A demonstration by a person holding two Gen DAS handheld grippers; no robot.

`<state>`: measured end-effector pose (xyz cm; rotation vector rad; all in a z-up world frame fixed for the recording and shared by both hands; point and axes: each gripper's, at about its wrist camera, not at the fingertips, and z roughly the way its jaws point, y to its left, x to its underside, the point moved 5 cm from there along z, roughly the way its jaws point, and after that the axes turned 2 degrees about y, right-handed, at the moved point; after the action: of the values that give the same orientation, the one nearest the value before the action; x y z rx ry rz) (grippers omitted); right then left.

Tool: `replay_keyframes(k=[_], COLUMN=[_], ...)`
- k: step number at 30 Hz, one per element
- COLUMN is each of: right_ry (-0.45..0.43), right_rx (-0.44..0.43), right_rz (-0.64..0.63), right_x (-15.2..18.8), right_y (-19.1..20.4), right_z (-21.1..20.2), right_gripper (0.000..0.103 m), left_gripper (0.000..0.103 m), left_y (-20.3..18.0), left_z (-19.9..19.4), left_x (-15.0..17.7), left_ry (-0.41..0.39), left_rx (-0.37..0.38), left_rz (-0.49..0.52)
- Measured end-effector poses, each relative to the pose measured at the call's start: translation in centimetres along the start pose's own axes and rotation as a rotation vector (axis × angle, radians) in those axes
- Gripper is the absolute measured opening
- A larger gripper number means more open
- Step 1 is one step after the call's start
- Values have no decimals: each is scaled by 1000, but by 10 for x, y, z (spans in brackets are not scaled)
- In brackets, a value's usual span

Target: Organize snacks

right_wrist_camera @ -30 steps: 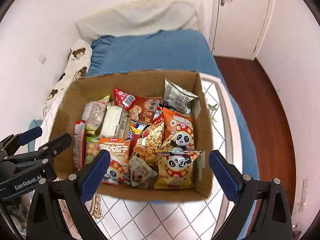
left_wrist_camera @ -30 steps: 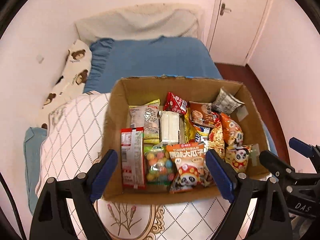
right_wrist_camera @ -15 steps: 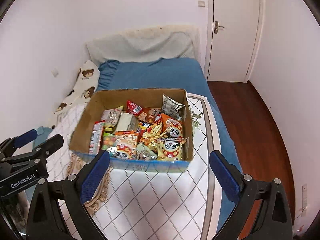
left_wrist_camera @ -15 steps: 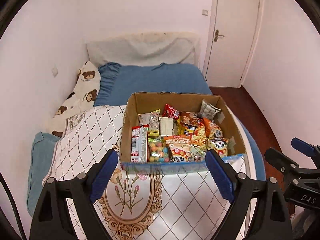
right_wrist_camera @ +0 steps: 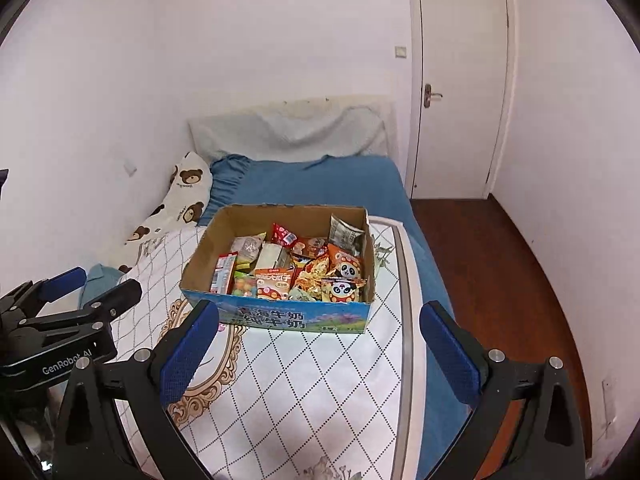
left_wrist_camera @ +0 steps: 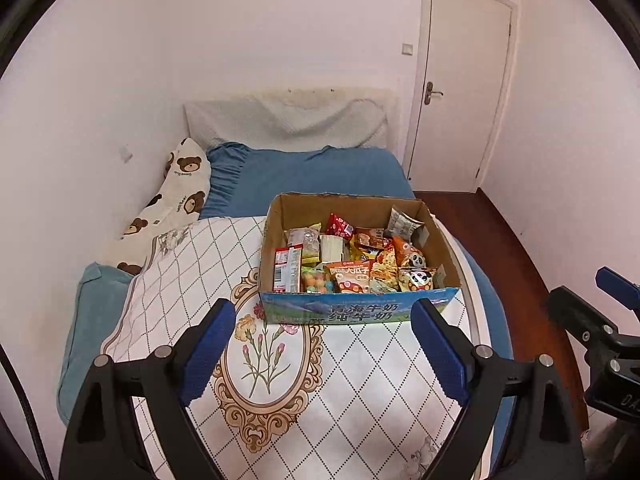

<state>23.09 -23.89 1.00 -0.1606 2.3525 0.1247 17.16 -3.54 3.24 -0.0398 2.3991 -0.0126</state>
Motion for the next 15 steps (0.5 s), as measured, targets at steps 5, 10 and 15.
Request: replay_keyframes(k=[5,10,15], right_ry=[-27,-31,-29], right_rx=[6,6,6], right_rz=[-14,-13,-13], right_x=[1,3,6], right_y=[3,4,6], right_z=[-18,-23,-22], right_gripper=[103,103,103], left_gripper=[90,101,103], left_y=[2,4,3], left_z=[-16,-23,-22], left_x=[7,11,12], left_ry=[-14,-29,-32], left_rx=[5,6,-1], left_rz=[-15,-20,-19])
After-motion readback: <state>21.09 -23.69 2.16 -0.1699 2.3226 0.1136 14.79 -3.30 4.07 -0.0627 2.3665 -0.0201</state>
